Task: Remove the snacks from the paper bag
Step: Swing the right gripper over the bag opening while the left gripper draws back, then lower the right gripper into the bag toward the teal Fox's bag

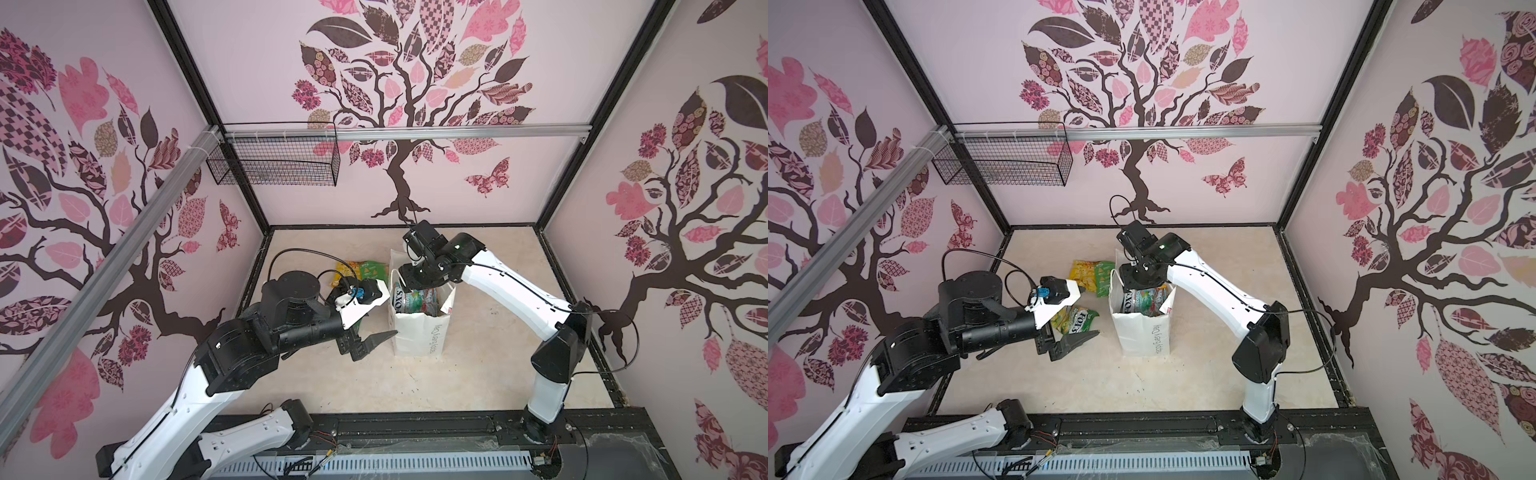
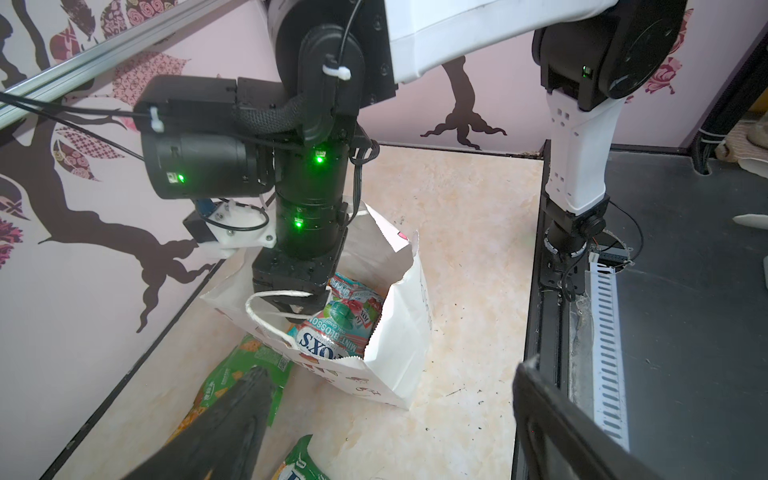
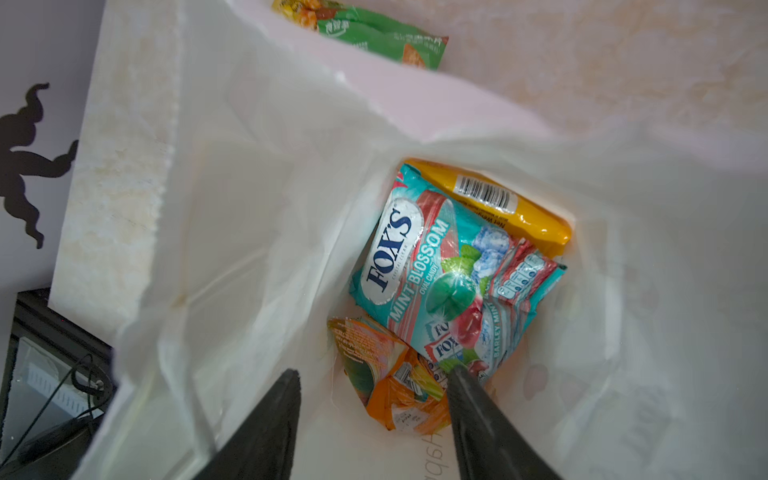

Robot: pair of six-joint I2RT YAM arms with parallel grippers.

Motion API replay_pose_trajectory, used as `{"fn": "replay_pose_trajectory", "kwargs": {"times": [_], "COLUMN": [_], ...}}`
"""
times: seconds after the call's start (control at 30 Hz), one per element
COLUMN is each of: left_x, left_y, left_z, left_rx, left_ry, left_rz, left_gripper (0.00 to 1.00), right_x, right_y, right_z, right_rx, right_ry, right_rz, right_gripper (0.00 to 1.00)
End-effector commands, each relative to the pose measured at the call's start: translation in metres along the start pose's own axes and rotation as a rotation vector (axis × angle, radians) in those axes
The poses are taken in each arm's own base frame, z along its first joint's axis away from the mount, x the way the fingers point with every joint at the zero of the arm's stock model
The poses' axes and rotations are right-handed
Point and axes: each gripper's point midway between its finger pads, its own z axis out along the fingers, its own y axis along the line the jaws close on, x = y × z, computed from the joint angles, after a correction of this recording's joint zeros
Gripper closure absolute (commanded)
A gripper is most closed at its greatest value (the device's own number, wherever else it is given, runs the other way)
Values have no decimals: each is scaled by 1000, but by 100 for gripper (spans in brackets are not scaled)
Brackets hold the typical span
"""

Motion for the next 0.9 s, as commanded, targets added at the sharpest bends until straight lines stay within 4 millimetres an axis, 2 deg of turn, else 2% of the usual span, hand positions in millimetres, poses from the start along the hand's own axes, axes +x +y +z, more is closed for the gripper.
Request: {"fn": "replay_pose_trajectory", "kwargs": {"times": [0.0, 0.43, 0.6, 0.7, 0.87], "left_x": [-1, -1, 0, 0, 1], "left_y": [0, 0, -1, 0, 0], "left_z": [0, -2, -1, -1, 0], "left_rx": [-5, -9, -6, -7, -8], "left_ry": [-15, -23, -22, -18, -18], "left_rz": [5, -9, -13, -13, -12], "left_gripper": [8, 8, 8, 8, 8], "right_x": [12, 42, 45, 29, -11], "right_y": [-2, -21, -21, -14, 3], "right_z": [6, 41, 50, 37, -13], "right_rx": [11, 89, 80, 48, -30], "right_ry": [40, 155, 158, 85, -111], "right_rz": [-13, -30, -13, 2, 31], "right_gripper": [40, 40, 29, 27, 26]}}
